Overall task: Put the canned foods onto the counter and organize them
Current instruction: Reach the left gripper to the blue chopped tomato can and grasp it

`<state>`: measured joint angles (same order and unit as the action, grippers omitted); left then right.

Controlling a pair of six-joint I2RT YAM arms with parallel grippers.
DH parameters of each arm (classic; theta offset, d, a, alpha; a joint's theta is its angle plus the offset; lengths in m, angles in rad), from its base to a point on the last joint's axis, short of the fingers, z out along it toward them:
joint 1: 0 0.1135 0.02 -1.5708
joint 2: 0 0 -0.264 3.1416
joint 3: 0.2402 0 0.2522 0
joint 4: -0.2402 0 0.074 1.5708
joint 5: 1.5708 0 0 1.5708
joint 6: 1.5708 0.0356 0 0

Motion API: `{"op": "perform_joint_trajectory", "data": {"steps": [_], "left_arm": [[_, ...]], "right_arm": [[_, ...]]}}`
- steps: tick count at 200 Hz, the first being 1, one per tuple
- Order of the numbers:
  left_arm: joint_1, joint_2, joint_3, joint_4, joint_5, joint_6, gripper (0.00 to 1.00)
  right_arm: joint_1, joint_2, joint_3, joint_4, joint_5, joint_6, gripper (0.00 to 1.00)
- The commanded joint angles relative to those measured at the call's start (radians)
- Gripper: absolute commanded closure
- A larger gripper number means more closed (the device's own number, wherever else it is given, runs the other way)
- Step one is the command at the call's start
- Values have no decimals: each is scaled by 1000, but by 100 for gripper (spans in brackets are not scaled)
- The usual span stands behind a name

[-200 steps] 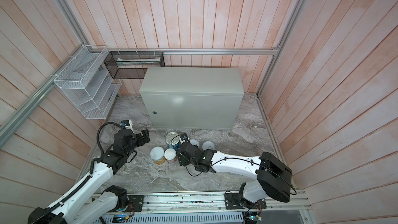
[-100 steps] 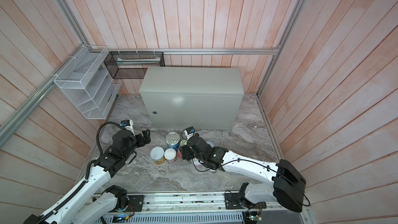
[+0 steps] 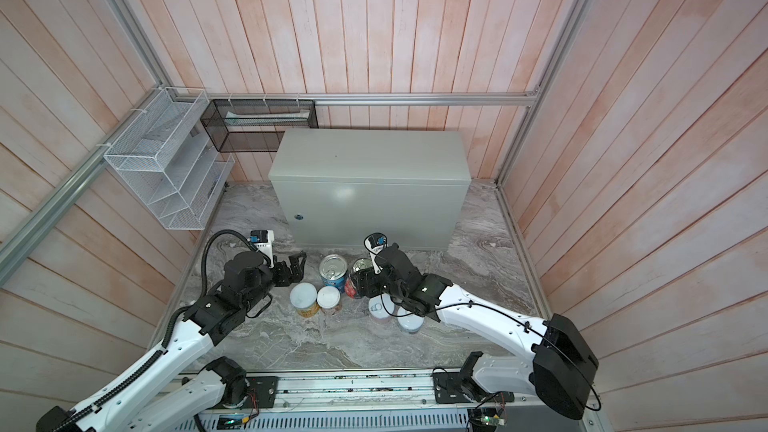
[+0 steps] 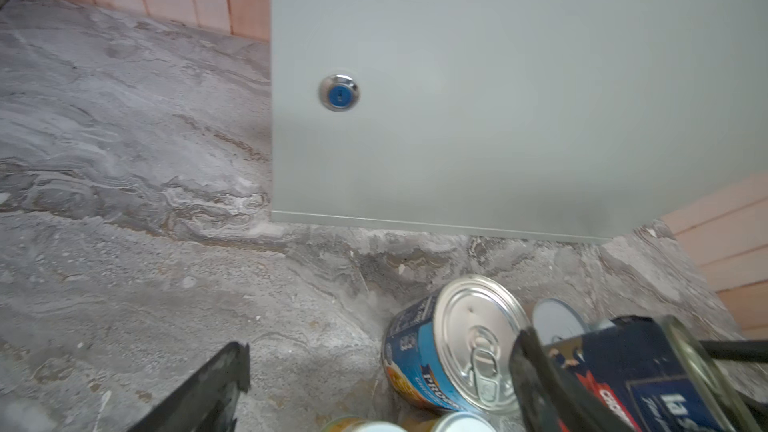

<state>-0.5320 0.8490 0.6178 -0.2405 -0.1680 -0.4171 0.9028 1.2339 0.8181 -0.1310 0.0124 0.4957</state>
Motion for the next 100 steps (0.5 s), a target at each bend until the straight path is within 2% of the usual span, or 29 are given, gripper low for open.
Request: {"op": "perform_joint_trajectory", "data": {"steps": [1,41,60,100], "left_arm": [[-53,-7,12,69,-3,65,0],[-205,34,35,116,-16,176,0],[-263,53,22,153,29,248,0],[-296,67,-1,219,119,268,0]], "right_arm": [[-7,-25,78,102,-60,-21,56],[-39,-18,93,112,-142,0,56],[-59,-22,92,119,-177,11,57],[-76,-29,102,119,-209,12,57]]}}
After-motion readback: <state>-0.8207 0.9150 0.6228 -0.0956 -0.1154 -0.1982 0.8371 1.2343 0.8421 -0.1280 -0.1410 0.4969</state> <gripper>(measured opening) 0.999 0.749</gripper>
